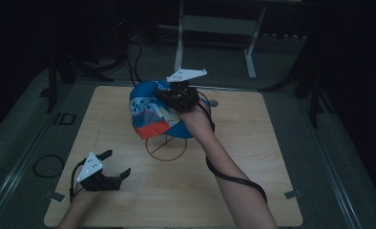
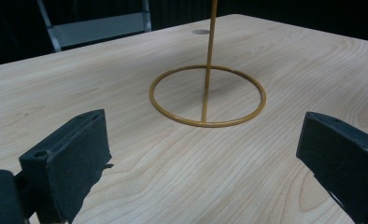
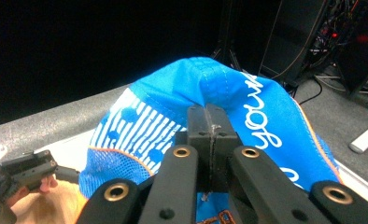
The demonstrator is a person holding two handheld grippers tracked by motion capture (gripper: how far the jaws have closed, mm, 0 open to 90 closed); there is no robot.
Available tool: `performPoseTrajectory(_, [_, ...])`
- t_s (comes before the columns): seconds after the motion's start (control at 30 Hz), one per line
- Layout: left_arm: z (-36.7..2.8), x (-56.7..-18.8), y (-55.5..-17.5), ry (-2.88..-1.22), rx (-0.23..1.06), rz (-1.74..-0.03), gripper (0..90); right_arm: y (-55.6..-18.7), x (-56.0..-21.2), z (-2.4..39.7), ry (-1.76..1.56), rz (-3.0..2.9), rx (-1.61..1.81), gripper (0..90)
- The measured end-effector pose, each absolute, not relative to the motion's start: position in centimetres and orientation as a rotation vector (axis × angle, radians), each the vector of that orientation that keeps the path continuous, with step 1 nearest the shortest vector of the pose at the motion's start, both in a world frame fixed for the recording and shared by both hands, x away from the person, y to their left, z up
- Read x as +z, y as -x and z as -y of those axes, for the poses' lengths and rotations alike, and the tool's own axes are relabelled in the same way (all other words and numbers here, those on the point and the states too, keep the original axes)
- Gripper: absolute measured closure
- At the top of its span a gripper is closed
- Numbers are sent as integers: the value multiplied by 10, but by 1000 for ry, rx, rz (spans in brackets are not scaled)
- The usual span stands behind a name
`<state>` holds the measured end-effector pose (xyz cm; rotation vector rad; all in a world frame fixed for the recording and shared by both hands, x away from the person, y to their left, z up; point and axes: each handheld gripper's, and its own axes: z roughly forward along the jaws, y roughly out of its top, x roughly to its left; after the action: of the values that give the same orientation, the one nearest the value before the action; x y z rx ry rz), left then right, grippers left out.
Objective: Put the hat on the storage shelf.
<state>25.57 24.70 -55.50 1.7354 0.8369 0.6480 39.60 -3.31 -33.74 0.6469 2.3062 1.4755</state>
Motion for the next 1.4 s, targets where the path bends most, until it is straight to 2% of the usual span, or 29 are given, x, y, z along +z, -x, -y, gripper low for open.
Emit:
performPoseTrajectory(0.7, [-247, -561, -258, -1739, 618, -853, 30, -385, -362, 80, -728, -2241, 1587, 898])
performPoseTrajectory(0.77, [-247, -561, -258, -1739, 619, -855, 30, -385, -362, 81, -735, -2233, 1612, 787])
performPoseTrajectory(1.0, [-246, -562, -258, -1744, 614, -847, 30, -384, -366, 76, -733, -2238, 1557, 664])
performPoseTrajectory(1.4, [-246, -563, -259, -1755, 610, -846, 32, -381, -378, 83, -739, -2236, 1502, 627])
